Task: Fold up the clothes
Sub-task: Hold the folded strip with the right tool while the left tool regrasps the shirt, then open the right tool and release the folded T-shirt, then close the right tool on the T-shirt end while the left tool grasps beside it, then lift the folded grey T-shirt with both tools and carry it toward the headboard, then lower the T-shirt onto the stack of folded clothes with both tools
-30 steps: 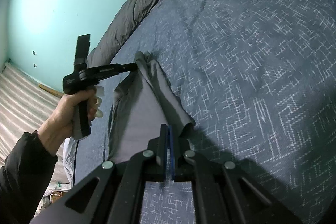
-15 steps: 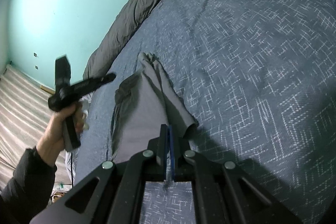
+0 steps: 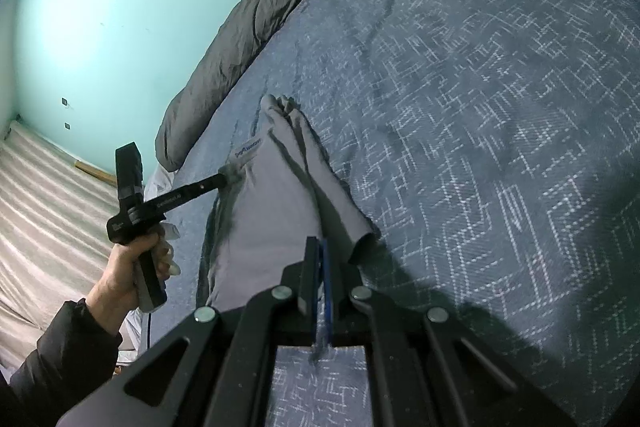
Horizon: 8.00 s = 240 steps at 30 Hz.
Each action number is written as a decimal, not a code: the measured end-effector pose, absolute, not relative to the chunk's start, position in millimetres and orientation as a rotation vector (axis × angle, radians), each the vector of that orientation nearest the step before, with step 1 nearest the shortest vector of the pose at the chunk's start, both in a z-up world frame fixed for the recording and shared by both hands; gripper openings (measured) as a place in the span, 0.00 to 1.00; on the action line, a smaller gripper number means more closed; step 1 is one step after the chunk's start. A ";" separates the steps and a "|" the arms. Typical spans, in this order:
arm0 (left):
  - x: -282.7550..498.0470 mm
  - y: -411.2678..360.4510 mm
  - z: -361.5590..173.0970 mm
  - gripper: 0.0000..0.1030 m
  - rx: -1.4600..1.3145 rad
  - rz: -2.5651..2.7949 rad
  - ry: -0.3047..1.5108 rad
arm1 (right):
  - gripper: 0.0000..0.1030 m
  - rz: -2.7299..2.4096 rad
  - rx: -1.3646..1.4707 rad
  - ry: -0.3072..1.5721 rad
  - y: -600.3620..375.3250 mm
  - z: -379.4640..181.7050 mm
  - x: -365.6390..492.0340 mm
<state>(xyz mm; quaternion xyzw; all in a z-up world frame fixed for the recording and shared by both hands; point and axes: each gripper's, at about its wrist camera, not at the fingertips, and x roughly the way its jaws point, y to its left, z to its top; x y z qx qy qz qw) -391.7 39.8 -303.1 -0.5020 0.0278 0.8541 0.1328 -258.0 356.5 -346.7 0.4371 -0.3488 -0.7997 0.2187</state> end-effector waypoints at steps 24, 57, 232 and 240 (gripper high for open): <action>-381.4 -2.4 -316.7 0.30 -1.510 2.467 -0.279 | 0.02 -2.261 1.240 -0.928 372.1 -343.4 -247.6; -394.7 -7.6 -340.9 0.15 -1.405 2.363 -0.354 | 0.56 -2.266 1.214 -0.591 312.7 -279.8 -366.8; -409.4 590.0 -19.7 0.10 -1.058 2.180 0.030 | 0.04 -2.814 1.028 -0.117 798.6 -1.0 -344.9; -418.8 588.4 -50.5 0.39 -1.105 2.195 -0.007 | 0.36 -2.826 1.124 -0.105 801.7 -22.6 -356.2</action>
